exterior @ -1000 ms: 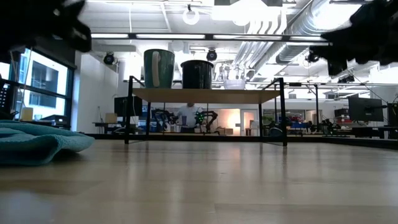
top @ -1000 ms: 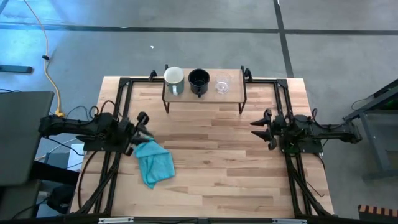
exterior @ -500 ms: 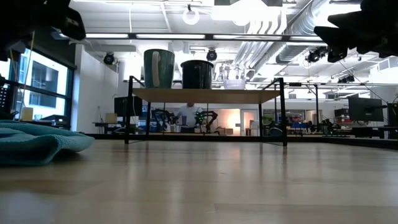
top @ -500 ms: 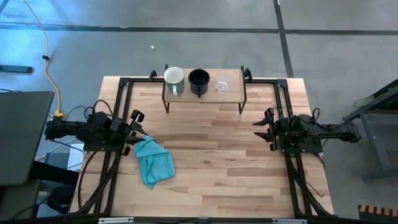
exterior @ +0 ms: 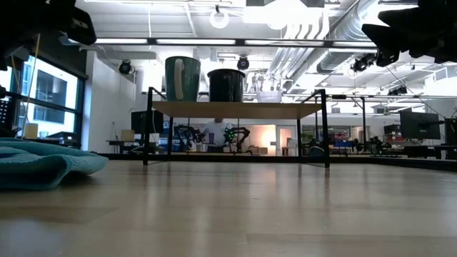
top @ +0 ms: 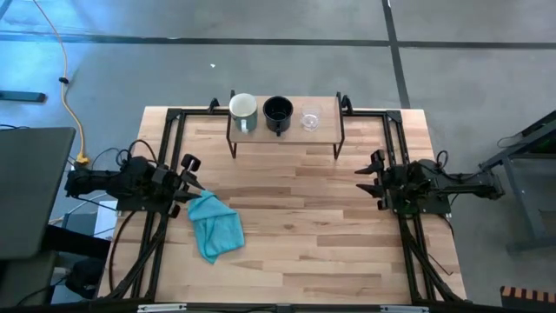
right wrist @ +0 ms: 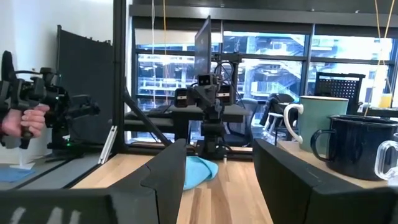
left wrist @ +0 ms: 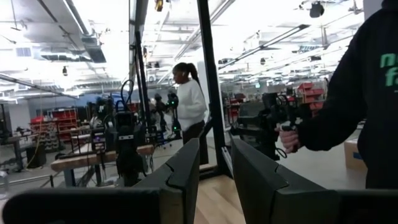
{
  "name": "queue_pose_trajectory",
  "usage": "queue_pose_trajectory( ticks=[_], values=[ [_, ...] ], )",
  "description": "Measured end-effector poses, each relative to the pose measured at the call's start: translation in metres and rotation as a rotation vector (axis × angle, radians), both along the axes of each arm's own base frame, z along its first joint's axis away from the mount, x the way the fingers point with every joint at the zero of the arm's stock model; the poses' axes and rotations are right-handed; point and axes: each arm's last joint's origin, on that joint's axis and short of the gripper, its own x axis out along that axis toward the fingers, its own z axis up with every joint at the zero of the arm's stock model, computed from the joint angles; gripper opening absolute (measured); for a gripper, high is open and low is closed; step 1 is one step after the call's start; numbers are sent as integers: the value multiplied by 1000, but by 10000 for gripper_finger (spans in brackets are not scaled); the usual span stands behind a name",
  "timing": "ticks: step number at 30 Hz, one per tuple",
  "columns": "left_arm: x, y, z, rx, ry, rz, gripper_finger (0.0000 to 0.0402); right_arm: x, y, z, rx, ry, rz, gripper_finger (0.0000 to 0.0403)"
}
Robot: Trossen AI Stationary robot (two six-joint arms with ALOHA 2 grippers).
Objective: Stack small to large cups/mugs on shelf
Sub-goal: Return to Home Position
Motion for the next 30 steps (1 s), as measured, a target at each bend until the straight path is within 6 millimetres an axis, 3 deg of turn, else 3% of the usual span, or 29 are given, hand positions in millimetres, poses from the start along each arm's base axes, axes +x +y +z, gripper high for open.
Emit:
queue_pose_trajectory(
  ticks=[30],
  values=[
    [0,1,0,-41,8,13,83,0,0,-2,0,22,1,179]
  ],
)
